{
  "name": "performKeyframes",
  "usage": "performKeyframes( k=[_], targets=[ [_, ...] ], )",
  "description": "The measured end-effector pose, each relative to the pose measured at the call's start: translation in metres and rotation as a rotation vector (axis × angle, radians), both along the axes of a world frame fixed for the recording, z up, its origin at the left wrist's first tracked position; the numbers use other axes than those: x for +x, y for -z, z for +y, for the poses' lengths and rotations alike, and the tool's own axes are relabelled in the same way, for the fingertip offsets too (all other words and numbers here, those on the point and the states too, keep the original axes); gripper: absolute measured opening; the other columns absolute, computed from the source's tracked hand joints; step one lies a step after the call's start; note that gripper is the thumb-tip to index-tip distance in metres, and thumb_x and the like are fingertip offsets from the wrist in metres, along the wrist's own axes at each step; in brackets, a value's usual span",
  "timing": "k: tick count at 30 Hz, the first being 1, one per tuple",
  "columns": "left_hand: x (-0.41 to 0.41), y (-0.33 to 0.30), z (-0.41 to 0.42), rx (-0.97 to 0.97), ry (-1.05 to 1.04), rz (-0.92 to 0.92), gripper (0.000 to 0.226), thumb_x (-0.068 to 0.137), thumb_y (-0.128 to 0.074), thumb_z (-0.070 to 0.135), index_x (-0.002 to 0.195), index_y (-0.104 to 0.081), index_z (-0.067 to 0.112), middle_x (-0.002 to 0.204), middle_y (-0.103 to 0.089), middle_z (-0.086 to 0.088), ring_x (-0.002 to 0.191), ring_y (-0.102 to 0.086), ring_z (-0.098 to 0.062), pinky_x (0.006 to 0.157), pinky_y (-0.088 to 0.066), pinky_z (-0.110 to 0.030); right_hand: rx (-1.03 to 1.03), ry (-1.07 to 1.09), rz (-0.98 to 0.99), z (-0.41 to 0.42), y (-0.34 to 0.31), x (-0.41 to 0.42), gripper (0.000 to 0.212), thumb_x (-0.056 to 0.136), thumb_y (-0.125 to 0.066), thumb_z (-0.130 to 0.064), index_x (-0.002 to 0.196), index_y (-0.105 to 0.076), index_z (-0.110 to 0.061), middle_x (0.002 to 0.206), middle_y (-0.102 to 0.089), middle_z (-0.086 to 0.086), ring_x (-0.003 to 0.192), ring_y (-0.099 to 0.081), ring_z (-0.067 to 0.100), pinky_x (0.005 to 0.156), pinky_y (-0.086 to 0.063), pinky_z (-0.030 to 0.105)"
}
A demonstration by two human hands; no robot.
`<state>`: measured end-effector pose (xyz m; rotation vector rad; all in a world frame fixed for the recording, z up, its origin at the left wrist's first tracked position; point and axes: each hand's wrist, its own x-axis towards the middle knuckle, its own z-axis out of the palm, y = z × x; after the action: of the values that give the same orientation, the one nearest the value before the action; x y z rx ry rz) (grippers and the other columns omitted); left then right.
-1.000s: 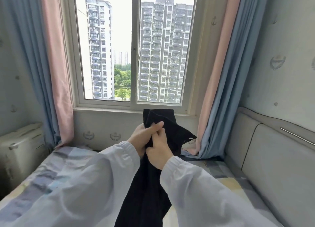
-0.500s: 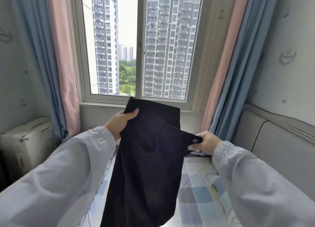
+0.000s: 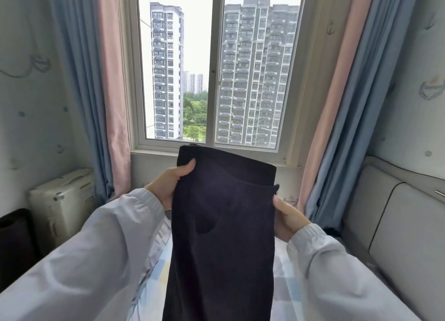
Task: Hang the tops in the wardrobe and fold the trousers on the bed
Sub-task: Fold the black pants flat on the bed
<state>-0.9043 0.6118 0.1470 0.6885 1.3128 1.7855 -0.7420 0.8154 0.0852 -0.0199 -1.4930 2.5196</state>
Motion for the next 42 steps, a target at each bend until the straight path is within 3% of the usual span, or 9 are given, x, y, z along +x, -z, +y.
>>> performKeyframes(
  k=[6, 11, 14, 18, 24, 28, 34, 39, 42],
  targets=[
    [-0.010, 0.007, -0.008, -0.039, -0.142, -0.022, 0.045, 0.092, -0.049, 0.044, 0.084, -0.077, 0.010, 0.094, -0.071, -0.009, 0.079, -0.070, -0.022, 0.079, -0.056, -0.038, 0.428, 0.081, -0.063, -0.009, -0.011, -0.006, 0.087, 0.038, -0.093, -0.038, 0.112, -0.061, -0.004, 0.106, -0.068, 0.013, 0.096, -0.067, 0.025, 0.081, -0.056, 0.036],
    [-0.009, -0.002, -0.017, -0.016, -0.246, -0.018, 0.042, 0.092, -0.049, 0.045, 0.105, -0.065, 0.008, 0.095, -0.073, -0.009, 0.088, -0.069, -0.026, 0.091, -0.049, -0.043, 0.831, 0.403, -0.099, -0.023, -0.039, -0.014, 0.014, 0.079, -0.072, -0.010, 0.090, -0.069, -0.018, 0.073, -0.067, -0.008, 0.070, -0.064, 0.005, 0.071, -0.053, 0.020],
    [-0.004, -0.025, -0.018, -0.005, -0.223, 0.046, 0.041, 0.092, -0.051, 0.044, 0.107, -0.065, 0.009, 0.103, -0.072, -0.009, 0.095, -0.068, -0.025, 0.090, -0.051, -0.041, 0.802, 0.619, -0.073, -0.013, -0.065, -0.016, 0.019, 0.083, -0.068, -0.009, 0.101, -0.068, -0.010, 0.075, -0.070, -0.011, 0.070, -0.067, 0.007, 0.067, -0.054, 0.019],
    [-0.003, -0.093, -0.017, -0.013, -0.292, 0.332, 0.039, 0.090, -0.057, 0.040, 0.110, -0.064, 0.007, 0.112, -0.069, -0.009, 0.090, -0.069, -0.018, 0.078, -0.057, -0.028, 0.899, 0.784, -0.038, -0.005, -0.137, -0.015, 0.019, 0.079, -0.073, -0.017, 0.097, -0.066, -0.018, 0.086, -0.069, -0.003, 0.089, -0.067, 0.024, 0.090, -0.052, 0.044],
    [0.004, -0.222, -0.030, 0.190, -0.422, 0.593, 0.044, 0.087, -0.057, 0.051, 0.113, -0.060, 0.016, 0.113, -0.068, 0.004, 0.104, -0.064, -0.016, 0.089, -0.051, -0.033, 1.127, 1.179, 0.417, -0.035, -0.279, 0.007, 0.023, 0.086, -0.065, -0.025, 0.106, -0.061, -0.013, 0.095, -0.062, -0.006, 0.089, -0.059, 0.012, 0.084, -0.047, 0.023],
    [0.001, -0.220, -0.013, 0.077, -0.552, 0.577, 0.048, 0.092, -0.050, 0.048, 0.124, -0.053, 0.011, 0.113, -0.063, 0.004, 0.101, -0.059, -0.016, 0.075, -0.050, -0.028, 1.484, 1.141, 0.224, -0.036, -0.294, 0.012, 0.030, 0.088, -0.062, -0.028, 0.110, -0.058, -0.009, 0.101, -0.062, 0.001, 0.092, -0.055, 0.017, 0.084, -0.041, 0.026],
    [0.015, -0.234, 0.003, 0.394, -0.480, 0.602, 0.043, 0.094, -0.044, 0.051, 0.117, -0.058, 0.018, 0.115, -0.066, 0.001, 0.104, -0.064, -0.018, 0.095, -0.051, -0.035, 1.298, 1.287, 0.444, -0.031, -0.321, 0.032, 0.023, 0.088, -0.062, -0.024, 0.105, -0.057, -0.011, 0.096, -0.058, -0.003, 0.089, -0.055, 0.011, 0.082, -0.043, 0.023],
    [0.016, -0.202, 0.013, 0.308, -0.486, 0.592, 0.028, 0.091, -0.055, 0.044, 0.094, -0.066, 0.018, 0.102, -0.070, 0.001, 0.095, -0.067, -0.015, 0.089, -0.053, -0.030, 1.277, 1.080, 0.231, -0.005, -0.298, 0.043, 0.029, 0.084, -0.067, -0.023, 0.111, -0.060, -0.015, 0.107, -0.065, 0.000, 0.099, -0.061, 0.017, 0.095, -0.049, 0.036],
    [0.015, -0.177, 0.009, 0.293, -0.459, 0.612, 0.021, 0.093, -0.055, 0.035, 0.091, -0.066, 0.018, 0.095, -0.071, 0.005, 0.085, -0.068, -0.008, 0.080, -0.054, -0.025, 1.278, 0.956, 0.191, -0.006, -0.271, 0.051, 0.029, 0.089, -0.062, -0.021, 0.116, -0.050, -0.021, 0.114, -0.058, -0.004, 0.103, -0.058, 0.015, 0.092, -0.047, 0.029]
  ],
)
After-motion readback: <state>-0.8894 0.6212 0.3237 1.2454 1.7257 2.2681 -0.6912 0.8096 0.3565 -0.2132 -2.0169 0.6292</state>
